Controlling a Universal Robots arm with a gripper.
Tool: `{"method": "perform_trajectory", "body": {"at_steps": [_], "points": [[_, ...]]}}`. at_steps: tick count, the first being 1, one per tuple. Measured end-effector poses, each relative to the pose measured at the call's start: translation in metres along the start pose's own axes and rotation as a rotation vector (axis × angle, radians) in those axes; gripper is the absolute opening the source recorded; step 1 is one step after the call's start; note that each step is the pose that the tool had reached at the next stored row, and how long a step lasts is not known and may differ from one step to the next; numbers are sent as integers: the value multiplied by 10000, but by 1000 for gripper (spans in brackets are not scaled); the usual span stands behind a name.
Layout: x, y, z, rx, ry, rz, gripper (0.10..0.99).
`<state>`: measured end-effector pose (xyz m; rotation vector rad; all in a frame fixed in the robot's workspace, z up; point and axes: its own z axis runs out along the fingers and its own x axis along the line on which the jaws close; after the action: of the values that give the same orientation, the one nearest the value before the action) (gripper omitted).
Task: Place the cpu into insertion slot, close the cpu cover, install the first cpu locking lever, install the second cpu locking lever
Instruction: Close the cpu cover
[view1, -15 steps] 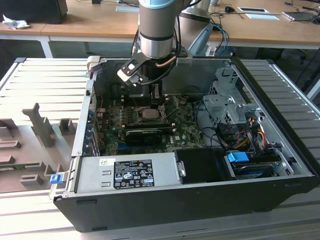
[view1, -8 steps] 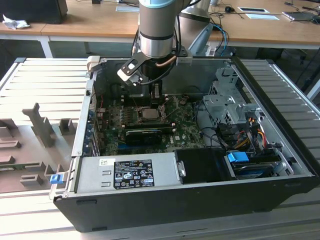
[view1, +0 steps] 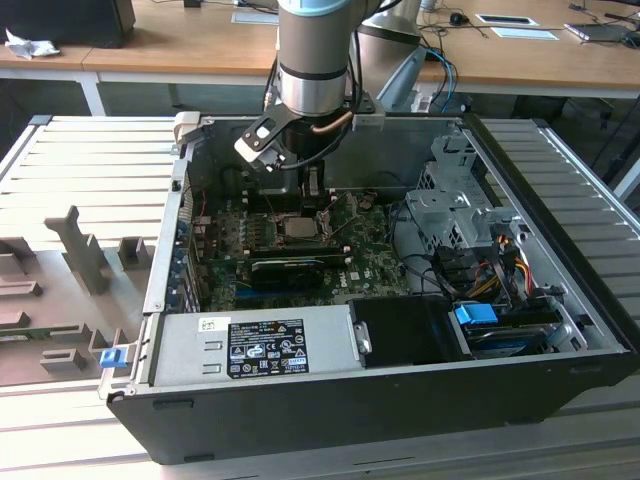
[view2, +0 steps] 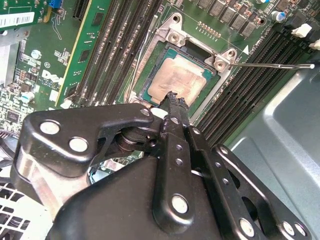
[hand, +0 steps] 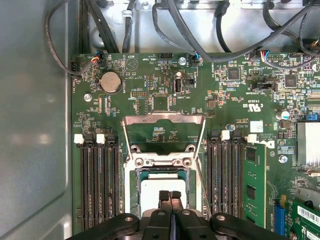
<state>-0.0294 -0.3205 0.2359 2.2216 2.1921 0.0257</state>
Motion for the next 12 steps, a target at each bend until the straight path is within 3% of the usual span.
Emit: {"method": "perform_trajectory", "body": {"at_steps": [7, 12], "points": [[0, 1, -45, 0, 0, 0, 106], [0, 5, -190, 0, 0, 0, 106]]}}
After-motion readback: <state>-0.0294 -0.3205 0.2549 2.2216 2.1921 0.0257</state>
